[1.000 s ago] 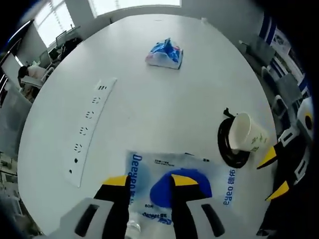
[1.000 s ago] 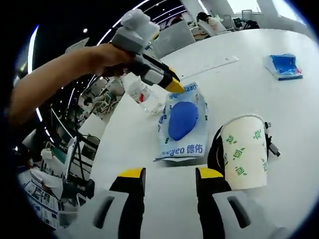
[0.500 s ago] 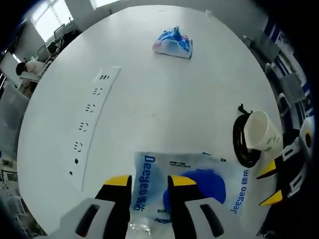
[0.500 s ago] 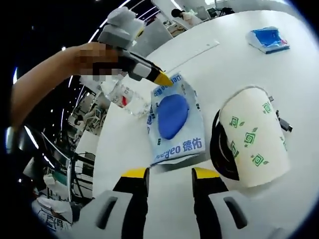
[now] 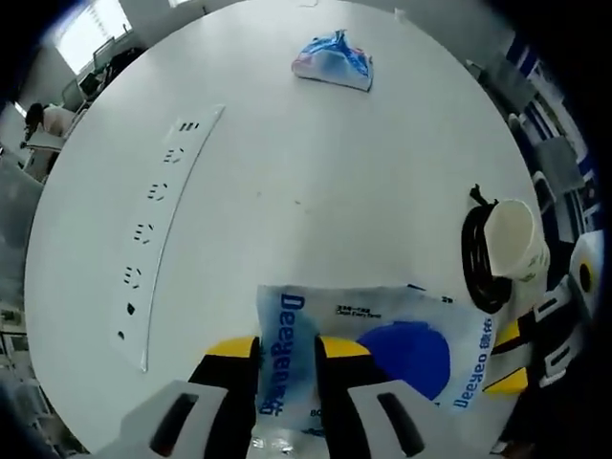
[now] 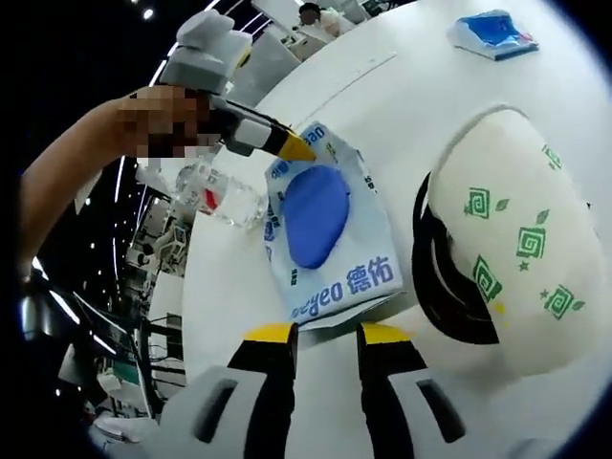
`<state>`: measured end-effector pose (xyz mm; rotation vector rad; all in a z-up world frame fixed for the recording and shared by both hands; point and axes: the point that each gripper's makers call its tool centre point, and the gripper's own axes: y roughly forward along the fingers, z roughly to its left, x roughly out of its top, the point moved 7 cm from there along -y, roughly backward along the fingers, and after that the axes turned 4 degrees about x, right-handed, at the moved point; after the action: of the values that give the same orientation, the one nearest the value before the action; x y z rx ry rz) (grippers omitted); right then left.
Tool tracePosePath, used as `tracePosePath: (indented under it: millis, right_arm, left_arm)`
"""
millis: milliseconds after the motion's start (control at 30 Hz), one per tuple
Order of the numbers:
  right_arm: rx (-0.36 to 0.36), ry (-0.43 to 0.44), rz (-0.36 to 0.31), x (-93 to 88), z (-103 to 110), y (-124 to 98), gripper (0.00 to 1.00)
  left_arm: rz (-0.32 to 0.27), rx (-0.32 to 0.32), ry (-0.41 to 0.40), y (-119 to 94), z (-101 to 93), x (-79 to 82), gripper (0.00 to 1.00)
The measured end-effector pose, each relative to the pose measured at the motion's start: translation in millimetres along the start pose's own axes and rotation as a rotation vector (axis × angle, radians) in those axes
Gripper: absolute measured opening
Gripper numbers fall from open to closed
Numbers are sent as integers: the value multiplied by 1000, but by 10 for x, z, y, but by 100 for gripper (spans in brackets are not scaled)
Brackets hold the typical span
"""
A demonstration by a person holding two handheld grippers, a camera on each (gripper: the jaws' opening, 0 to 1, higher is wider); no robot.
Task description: Arrange the tabletop items into an orderly group along one side of the table until the central work area is clear of visible clutter.
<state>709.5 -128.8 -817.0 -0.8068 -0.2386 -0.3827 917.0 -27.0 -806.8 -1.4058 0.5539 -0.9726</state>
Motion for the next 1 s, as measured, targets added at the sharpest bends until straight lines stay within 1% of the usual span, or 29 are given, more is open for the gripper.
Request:
tracePosePath:
  millis: [233,300,333,400,433,467,533,600,667,767,800,867,900,933,967,1000]
  right_arm:
    - [3,-6,3,35,11,52,14]
    - [0,-5,3,32,12,58,12]
    - [0,-4,4,26,12,62,10]
    - [-3,-8,8,9,10,85,9]
    - [-5,-11,9,6,9,87,9]
    - [-3,-12,8,5,3,108,8]
    - [-4,-17,9,5,-3,114,8]
    - [-5,-15,13,8,-8,107,8]
    - [-7,-8,14,5,-18,109,8]
    - [-8,-17,13,4,-21,123,8]
    - [-8,-22,14,7,-13,123,8]
    - [-8,-22,13,9,-11,123,7]
    - [-8,-31,11,8,-6,130,7]
    - [-7,-32,10,7,-6,128,7]
    - [-7,-38,10,6,-4,129,7]
    - [-7,-41,10,9,-7,136,6]
  left_arm:
    - [1,-12,-15,42,47,14,23]
    - [4,-7,8,23,51,41,23]
    - [-1,5,25,1,63,71,23]
    - [-14,11,31,-42,77,113,22]
    - [-17,11,31,-54,77,123,22]
    - [-29,5,39,-112,87,166,22]
    - [-30,15,49,-130,114,180,23]
    - [-30,57,68,-131,197,192,24]
    - [-31,65,68,-120,223,195,25]
    - [0,36,59,-25,206,132,29]
    - [31,29,48,12,199,82,29]
    - [31,26,50,35,195,66,29]
    - [30,1,40,69,165,34,27]
    - [31,-6,35,75,159,27,24]
    - [22,-30,20,98,144,17,20]
    - [20,-77,-26,107,107,5,17]
